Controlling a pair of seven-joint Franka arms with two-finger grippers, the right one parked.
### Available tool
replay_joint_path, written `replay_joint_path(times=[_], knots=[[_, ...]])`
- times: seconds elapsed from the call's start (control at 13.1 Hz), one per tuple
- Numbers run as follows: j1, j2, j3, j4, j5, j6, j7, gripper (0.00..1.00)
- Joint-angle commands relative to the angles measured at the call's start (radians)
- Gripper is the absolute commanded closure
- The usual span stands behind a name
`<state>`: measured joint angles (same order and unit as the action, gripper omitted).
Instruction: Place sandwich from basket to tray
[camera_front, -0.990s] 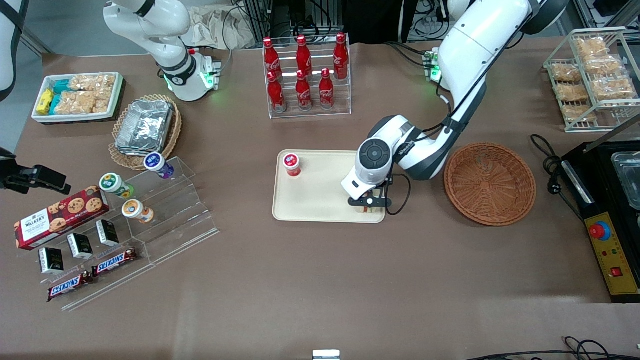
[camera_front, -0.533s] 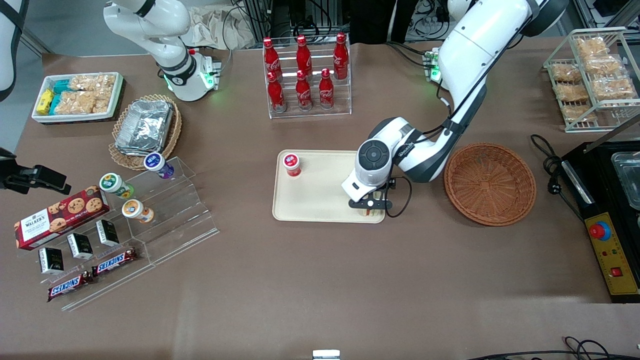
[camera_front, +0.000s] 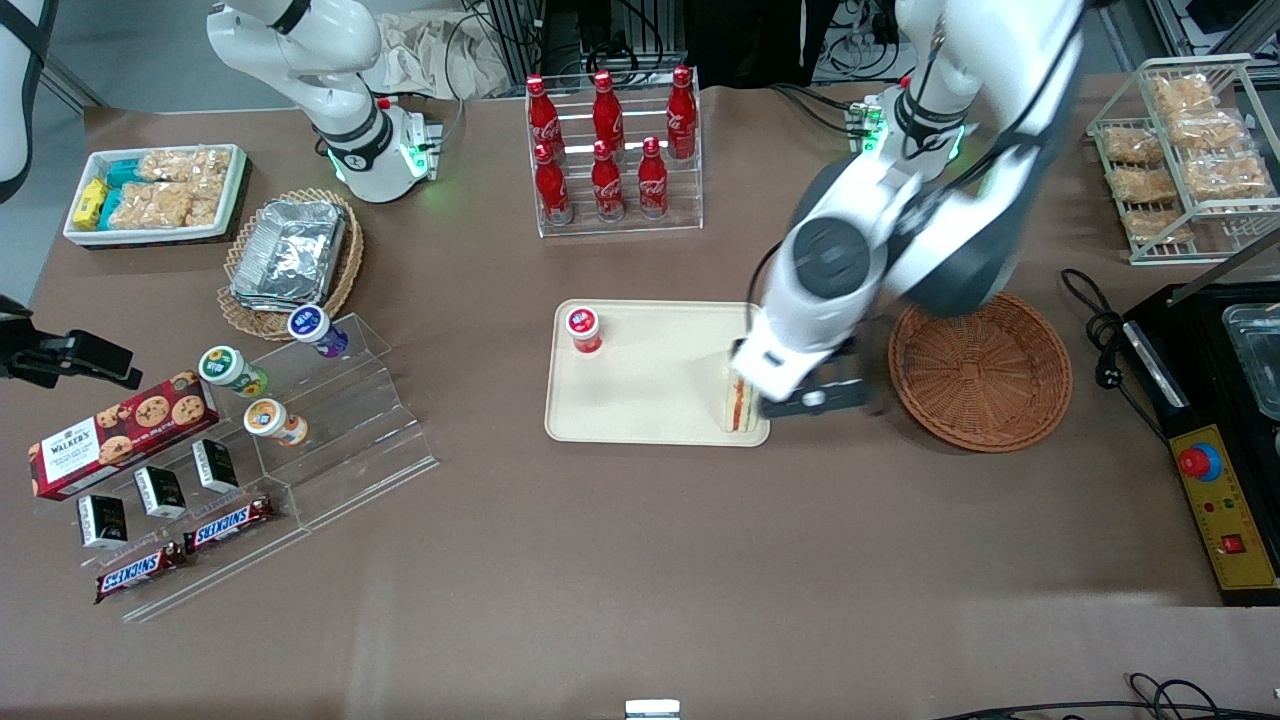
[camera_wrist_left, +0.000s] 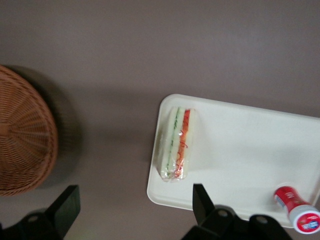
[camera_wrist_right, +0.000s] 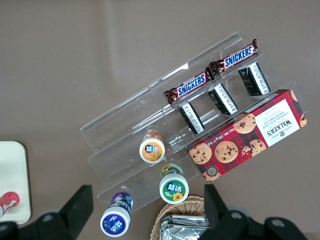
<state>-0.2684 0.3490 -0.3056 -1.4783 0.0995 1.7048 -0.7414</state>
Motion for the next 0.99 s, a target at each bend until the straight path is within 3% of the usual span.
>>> replay_joint_path(times=[0.0, 0.15, 0.38, 0.53, 0.61, 0.76, 0.91], knots=[[-0.003, -0.147, 0.118, -0.016, -0.061, -0.083, 0.003, 0.00], [-0.003, -0.262, 0.216, -0.029, -0.070, -0.157, 0.086, 0.00], [-0.002, -0.436, 0.362, -0.124, -0.069, -0.251, 0.469, 0.00], [0.000, -0.476, 0.431, -0.132, -0.060, -0.261, 0.627, 0.00], [0.024, -0.473, 0.434, -0.126, -0.046, -0.269, 0.646, 0.00], [0.183, -0.447, 0.297, -0.087, -0.047, -0.267, 0.646, 0.00], [0.195, -0.435, 0.293, -0.079, -0.046, -0.267, 0.648, 0.00]])
